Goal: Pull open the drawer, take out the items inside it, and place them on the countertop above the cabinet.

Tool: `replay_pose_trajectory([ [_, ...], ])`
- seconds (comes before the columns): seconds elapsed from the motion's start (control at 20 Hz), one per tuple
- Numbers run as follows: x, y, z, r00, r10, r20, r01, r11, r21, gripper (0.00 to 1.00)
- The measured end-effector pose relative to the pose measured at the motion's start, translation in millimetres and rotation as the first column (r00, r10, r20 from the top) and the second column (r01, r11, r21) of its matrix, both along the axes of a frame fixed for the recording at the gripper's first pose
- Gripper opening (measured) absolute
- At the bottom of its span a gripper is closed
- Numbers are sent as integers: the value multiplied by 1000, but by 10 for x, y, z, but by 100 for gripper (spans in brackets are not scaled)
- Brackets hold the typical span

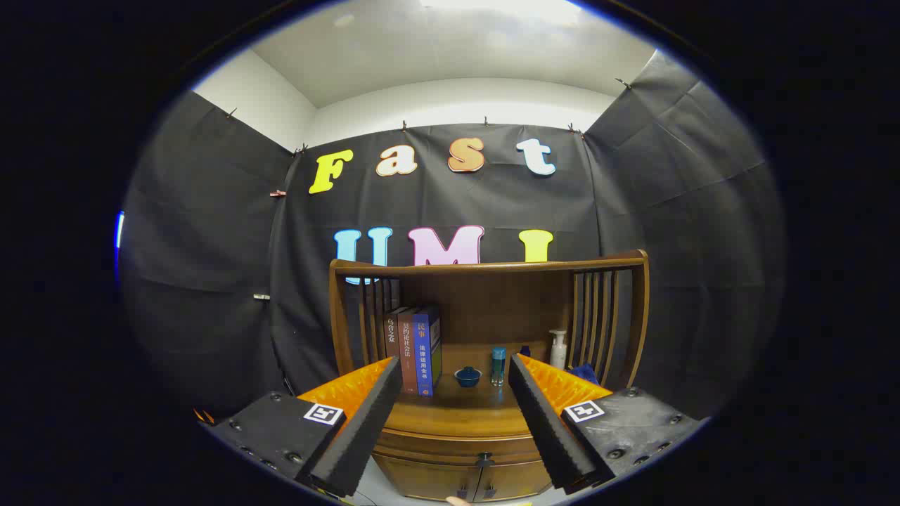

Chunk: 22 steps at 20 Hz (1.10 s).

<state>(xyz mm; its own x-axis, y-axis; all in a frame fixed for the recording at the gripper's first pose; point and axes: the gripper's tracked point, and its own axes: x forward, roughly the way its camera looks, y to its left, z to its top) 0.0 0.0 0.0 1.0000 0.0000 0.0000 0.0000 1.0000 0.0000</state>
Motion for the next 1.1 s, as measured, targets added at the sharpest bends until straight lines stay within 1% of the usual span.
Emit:
replay_pose_trajectory([
  [0.25, -29, 20, 17, 1000, 11, 5, -11, 1000, 3, 98],
  [0.6, -32, -42, 19, 1000, -2, 6, 2, 1000, 10, 98],
  [1.1, 34, -130, -223, 999, -9, -38, 10, 1000, 20, 98],
])
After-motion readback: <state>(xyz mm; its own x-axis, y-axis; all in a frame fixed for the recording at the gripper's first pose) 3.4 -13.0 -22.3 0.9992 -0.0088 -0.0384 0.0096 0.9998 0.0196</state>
